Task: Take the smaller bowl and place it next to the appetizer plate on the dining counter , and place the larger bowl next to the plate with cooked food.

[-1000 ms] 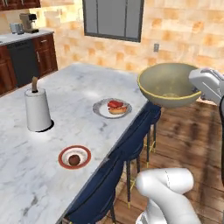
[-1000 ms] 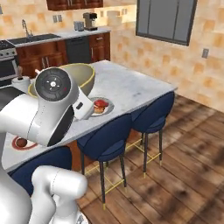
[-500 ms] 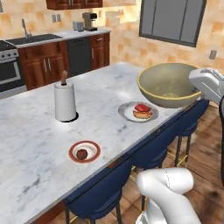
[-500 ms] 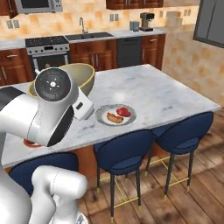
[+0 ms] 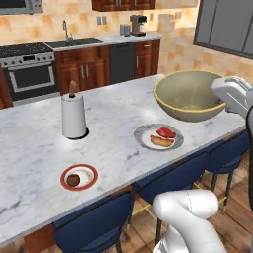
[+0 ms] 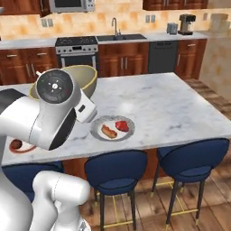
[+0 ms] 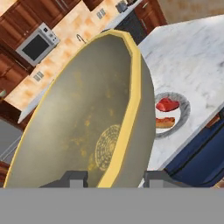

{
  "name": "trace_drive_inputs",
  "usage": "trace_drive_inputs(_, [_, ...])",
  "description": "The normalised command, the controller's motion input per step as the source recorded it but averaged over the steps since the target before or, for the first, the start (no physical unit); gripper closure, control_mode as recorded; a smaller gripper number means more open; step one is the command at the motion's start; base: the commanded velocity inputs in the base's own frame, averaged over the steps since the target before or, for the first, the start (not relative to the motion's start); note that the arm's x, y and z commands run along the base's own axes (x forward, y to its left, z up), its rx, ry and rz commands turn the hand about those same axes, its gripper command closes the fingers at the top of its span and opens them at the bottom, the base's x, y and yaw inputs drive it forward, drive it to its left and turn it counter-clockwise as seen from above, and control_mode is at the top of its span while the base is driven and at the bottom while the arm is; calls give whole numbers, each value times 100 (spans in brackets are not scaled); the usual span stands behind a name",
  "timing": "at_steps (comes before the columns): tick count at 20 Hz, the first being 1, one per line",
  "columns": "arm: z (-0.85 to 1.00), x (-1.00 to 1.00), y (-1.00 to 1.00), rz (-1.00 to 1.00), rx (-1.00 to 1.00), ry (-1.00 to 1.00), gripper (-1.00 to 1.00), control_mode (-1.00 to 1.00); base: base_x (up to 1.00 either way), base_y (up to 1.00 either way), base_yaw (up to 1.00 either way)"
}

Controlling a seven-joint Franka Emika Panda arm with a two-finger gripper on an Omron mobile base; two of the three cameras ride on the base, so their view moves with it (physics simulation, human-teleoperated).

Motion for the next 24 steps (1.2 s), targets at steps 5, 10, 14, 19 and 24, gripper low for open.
trace_drive_inputs(5, [0,0,0,0,0,0,100,100,17,-64,34])
trace_drive_inputs(10, [0,0,0,0,0,0,100,100,21,-60,34])
trace_drive_inputs(14, [0,0,0,0,0,0,100,100,20,-55,33])
trace_drive_inputs(19, [0,0,0,0,0,0,100,100,25,-47,31])
trace_drive_inputs(24, [0,0,0,0,0,0,100,100,40,-35,28])
